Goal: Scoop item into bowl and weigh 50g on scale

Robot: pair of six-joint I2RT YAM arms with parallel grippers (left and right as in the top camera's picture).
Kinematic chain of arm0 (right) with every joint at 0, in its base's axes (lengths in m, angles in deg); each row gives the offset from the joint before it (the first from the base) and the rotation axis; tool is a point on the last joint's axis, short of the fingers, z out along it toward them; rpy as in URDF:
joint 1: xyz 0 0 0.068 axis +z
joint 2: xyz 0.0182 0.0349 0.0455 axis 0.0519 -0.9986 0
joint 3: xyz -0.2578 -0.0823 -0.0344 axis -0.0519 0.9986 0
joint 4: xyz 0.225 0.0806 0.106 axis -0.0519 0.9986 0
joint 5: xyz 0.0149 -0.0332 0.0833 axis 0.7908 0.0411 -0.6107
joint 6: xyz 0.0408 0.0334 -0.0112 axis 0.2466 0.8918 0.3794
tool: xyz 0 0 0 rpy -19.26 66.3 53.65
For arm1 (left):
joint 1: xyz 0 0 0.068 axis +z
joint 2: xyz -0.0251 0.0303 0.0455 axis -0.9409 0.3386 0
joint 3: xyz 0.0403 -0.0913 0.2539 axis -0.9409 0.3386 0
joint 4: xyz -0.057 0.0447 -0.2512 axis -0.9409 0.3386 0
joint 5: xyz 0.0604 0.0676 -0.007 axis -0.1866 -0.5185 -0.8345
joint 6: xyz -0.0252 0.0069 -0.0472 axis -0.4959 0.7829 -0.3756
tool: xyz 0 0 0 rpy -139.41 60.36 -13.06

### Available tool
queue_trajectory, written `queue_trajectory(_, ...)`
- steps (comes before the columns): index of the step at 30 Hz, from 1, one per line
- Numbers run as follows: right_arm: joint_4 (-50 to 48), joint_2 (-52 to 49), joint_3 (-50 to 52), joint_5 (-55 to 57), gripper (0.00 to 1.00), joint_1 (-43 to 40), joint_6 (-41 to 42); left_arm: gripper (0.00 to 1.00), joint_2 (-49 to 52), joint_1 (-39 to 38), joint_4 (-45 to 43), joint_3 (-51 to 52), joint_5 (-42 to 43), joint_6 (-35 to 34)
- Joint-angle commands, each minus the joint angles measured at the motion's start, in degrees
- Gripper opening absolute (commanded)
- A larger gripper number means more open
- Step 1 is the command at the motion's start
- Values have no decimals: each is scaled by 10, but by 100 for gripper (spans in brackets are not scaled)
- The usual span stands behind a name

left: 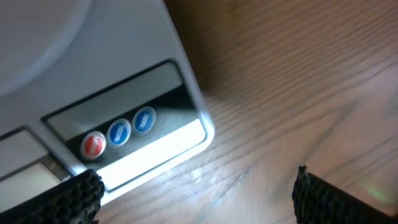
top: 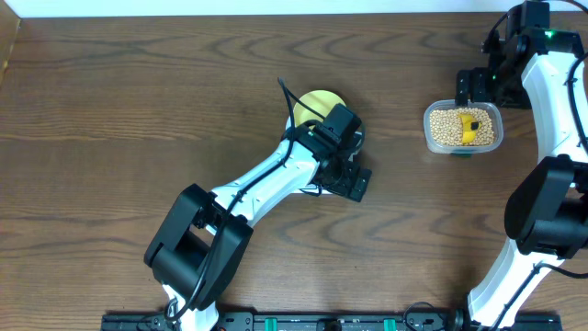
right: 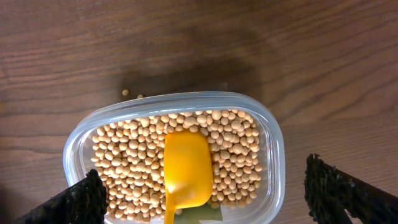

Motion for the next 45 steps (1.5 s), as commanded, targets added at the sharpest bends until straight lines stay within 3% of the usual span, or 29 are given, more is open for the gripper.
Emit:
queue_trajectory(1,0,-3,-8,5,99,-1,-2,98,3,1,7,-26,-20,35)
queue_trajectory(5,0,-3,-8,5,99,-1,-2,98,8,-2,-15,-26,-34,64)
queue_trajectory(15,0,-3,-8,5,99,-1,-2,98,22,-3,-14,-28,-37,51)
queue_trajectory(22,0,-3,-8,5,99,-1,-2,98,30,-8,-23,-29,-73,-5)
queue_trajectory(29,0,-3,-8,5,99,-1,-2,98,30,-7,24,-53,10,5)
queue_trajectory(45,0,-3,-8,5,99,-1,-2,98,30,-7,86,-66,10,51)
